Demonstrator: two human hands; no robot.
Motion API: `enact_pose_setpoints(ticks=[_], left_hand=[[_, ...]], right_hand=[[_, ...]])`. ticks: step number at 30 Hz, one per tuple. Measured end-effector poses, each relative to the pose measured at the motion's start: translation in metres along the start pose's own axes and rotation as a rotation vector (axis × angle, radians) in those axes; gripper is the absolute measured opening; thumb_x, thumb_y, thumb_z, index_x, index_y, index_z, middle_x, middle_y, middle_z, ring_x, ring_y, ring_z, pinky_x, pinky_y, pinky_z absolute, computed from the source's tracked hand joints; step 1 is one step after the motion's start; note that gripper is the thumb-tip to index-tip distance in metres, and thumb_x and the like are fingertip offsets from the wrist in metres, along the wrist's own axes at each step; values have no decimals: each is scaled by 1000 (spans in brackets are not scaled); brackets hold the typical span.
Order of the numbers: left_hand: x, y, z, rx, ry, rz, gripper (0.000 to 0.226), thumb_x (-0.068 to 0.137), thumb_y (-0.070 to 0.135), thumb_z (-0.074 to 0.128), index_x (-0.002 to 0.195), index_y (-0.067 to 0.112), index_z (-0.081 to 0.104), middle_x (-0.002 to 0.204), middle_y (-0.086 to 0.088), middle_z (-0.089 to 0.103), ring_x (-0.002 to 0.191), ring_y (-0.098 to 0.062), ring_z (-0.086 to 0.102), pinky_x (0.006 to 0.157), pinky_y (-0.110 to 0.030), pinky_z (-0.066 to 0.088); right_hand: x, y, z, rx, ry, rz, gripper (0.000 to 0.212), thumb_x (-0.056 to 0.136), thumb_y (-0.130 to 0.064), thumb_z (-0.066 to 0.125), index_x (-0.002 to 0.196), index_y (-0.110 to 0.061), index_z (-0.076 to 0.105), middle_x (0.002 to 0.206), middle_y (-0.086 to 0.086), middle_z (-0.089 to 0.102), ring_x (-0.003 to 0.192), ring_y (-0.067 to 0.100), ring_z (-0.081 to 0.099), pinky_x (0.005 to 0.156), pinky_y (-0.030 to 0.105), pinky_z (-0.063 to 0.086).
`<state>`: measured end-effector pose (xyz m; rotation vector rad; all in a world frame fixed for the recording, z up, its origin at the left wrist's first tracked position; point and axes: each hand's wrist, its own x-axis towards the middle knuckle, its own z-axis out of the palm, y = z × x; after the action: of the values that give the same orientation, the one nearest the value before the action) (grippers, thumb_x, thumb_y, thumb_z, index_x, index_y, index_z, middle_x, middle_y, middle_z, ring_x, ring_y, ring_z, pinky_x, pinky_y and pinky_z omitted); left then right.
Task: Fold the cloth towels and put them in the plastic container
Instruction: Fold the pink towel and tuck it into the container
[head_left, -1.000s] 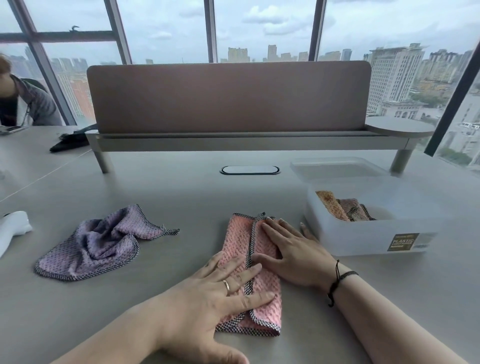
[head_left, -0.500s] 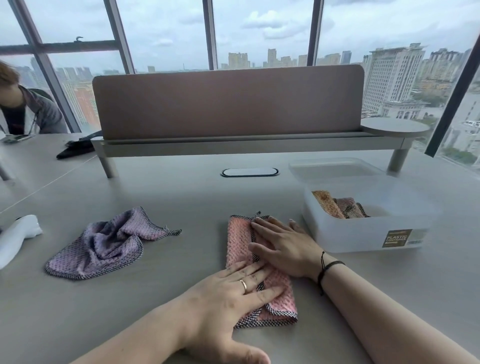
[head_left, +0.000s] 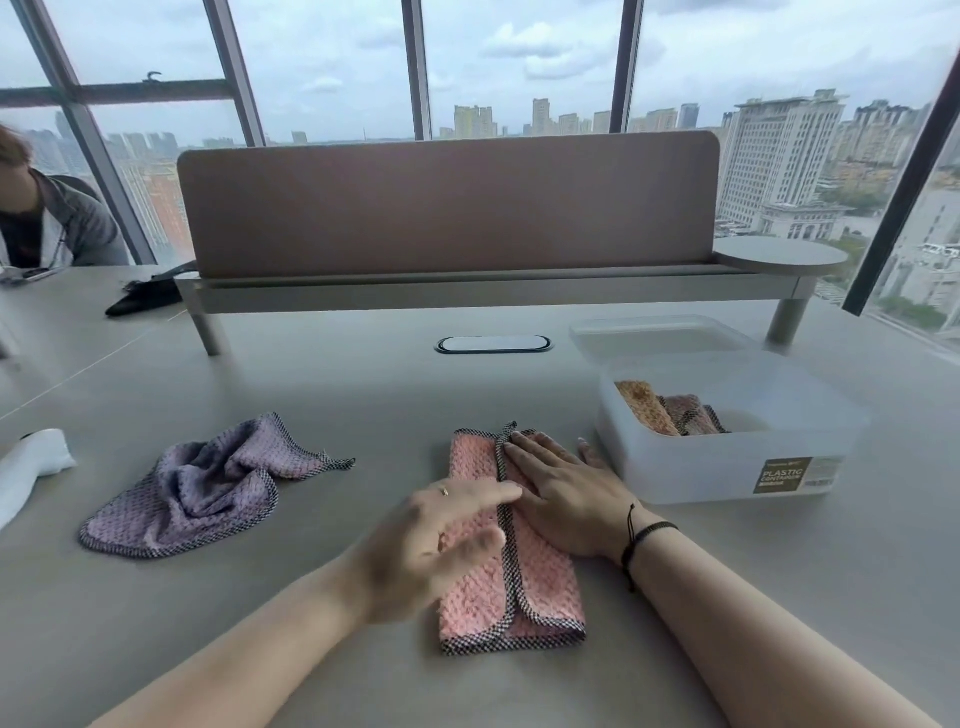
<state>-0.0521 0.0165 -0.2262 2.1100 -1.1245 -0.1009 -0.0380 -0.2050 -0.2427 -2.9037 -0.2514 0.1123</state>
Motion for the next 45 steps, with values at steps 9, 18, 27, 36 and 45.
enact_pose_setpoints(ticks=[9,18,27,36,45], left_hand=[[48,-35,4,552,-202,-328,108,70,92,-4,158,30,0,166,14,-4,152,-5,-7,125,-38,0],[45,-35,0,634,-242,-400,108,63,97,2,156,42,-6,166,14,-7,152,-8,-9,125,-42,-1],[41,-37,1,597,-218,-389,89,73,92,18,150,54,-7,166,13,-9,152,-8,-10,125,-42,-2],[43,-39,-2,580,-207,-456,97,66,99,12,151,54,-2,165,18,-8,152,-7,-11,124,-44,-3],[18,-38,-12,364,-68,-250,78,84,81,39,152,52,15,163,24,-2,149,4,-13,125,-39,4]], right_hand=[[-1,-1,0,-8,-12,9,63,97,-63,11,154,-43,-4,163,-22,-7,152,10,-9,121,56,-6],[1,-3,0,1,-4,41,64,95,-64,15,155,-44,4,163,-23,-1,152,9,-6,120,58,-6],[-1,-4,-1,-35,-14,53,70,93,-70,16,155,-41,3,163,-24,-4,152,9,-8,119,57,-9],[-19,-7,-2,-17,140,-16,62,97,-64,27,154,-44,17,162,-22,12,151,6,3,123,50,2],[-54,-1,-3,187,116,-297,56,91,-34,40,143,-53,38,156,-31,22,148,-4,11,124,36,10]])
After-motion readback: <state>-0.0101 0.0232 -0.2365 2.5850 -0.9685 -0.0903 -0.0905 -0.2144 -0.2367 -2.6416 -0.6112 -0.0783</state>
